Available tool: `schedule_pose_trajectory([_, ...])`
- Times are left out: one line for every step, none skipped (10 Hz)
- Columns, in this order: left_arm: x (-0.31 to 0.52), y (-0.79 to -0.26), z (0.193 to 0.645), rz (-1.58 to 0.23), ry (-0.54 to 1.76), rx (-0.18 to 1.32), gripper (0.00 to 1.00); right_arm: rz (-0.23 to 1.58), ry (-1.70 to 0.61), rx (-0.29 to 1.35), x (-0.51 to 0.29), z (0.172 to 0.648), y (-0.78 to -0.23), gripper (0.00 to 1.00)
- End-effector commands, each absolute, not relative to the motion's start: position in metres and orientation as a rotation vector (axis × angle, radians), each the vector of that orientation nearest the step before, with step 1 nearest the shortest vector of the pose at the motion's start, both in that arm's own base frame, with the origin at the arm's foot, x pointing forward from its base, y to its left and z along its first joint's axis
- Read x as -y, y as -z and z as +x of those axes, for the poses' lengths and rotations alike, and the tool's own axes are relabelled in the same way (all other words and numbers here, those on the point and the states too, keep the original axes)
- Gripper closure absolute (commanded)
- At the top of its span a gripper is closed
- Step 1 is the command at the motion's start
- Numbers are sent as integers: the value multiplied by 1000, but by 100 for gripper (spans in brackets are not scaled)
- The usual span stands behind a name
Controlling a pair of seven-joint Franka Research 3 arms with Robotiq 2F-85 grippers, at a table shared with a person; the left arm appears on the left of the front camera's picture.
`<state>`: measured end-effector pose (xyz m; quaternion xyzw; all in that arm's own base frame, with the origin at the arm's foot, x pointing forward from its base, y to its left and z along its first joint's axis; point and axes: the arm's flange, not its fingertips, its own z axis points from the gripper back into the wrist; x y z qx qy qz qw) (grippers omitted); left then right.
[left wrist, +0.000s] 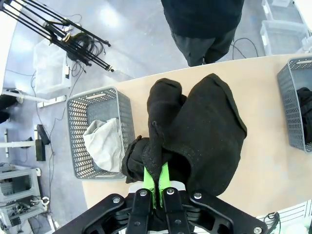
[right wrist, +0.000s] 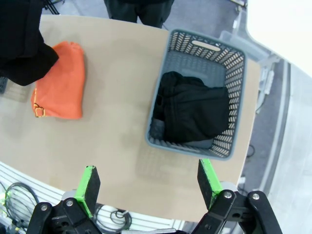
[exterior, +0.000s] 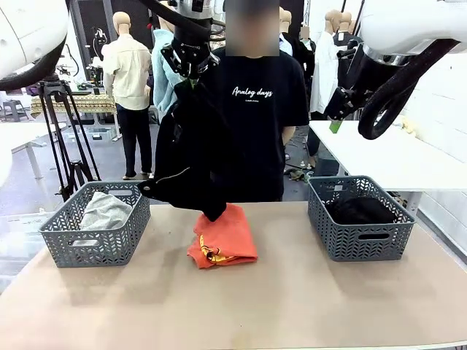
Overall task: Sort the tops and bottoms.
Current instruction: Sort the clothes according to human instructions.
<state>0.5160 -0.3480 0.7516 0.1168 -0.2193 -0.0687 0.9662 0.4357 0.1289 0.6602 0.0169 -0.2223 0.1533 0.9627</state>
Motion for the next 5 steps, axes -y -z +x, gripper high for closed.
schedule_pose_trajectory([343, -755, 512, 236, 135, 443, 100, 34, -307, 442, -128, 434, -660, 0])
schedule_pose_trajectory([343, -755, 512, 236, 135, 443, 100, 34, -307, 442, -128, 434, -660, 0])
schedule_pose_trajectory([343, -755, 512, 236, 135, 443, 100, 34, -307, 442, -128, 434, -660, 0])
schedule_pose_trajectory([343, -755, 512, 236, 135, 443, 100, 34, -307, 442, -128, 434, -660, 0])
schedule_pose_trajectory([343, -755, 512, 236, 135, 443, 100, 34, -307, 442, -128, 434, -660, 0])
